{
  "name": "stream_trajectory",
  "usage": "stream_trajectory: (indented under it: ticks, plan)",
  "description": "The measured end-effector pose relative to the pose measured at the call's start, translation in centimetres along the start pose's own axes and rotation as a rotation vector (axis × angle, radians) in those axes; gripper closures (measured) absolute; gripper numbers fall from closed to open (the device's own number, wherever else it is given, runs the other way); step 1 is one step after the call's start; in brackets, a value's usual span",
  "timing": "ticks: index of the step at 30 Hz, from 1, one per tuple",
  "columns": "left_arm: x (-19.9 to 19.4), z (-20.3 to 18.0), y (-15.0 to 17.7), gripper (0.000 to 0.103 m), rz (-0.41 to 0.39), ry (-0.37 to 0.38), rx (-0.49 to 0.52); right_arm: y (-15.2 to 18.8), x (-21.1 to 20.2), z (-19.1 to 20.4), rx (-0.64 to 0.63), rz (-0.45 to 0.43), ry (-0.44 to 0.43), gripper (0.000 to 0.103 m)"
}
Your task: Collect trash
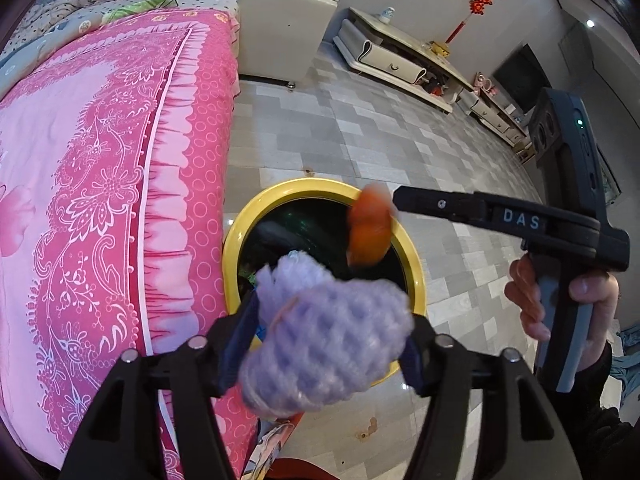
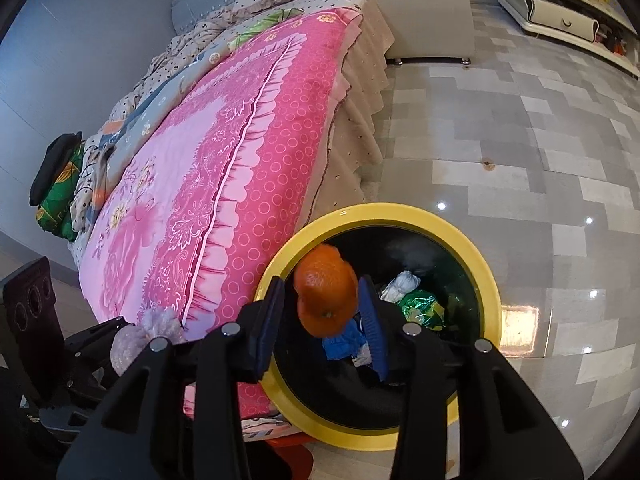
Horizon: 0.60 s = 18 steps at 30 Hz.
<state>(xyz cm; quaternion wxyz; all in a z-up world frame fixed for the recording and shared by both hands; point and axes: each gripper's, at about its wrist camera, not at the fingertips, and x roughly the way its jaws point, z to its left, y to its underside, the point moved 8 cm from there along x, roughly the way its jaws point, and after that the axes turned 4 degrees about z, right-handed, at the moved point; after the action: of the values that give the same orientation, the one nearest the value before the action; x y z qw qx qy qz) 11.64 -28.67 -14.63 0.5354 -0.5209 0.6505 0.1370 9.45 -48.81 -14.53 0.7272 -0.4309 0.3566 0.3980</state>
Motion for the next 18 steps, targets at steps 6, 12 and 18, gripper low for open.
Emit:
stream_trajectory:
  ticks: [6,12,18]
  plan:
    - [-1.3,1.1,-0.1,0.024,-0.032,0.01,-0.019,-1.4,-1.8,-1.8,0.046,-0.063,0.042,0.064]
    - [-2.5,2.6,-0.5,0.023,-0.066,-0.001,-0.05,-1.9,-2.5,-1.9,0.041,-0.085,0.063,0.064]
    - [-4.2,5.5,-0.5,0.023,-0.107,-0.026,-0.104,-2.3,-2.1,0.0,-0.002,-0.083,0.065,0.064]
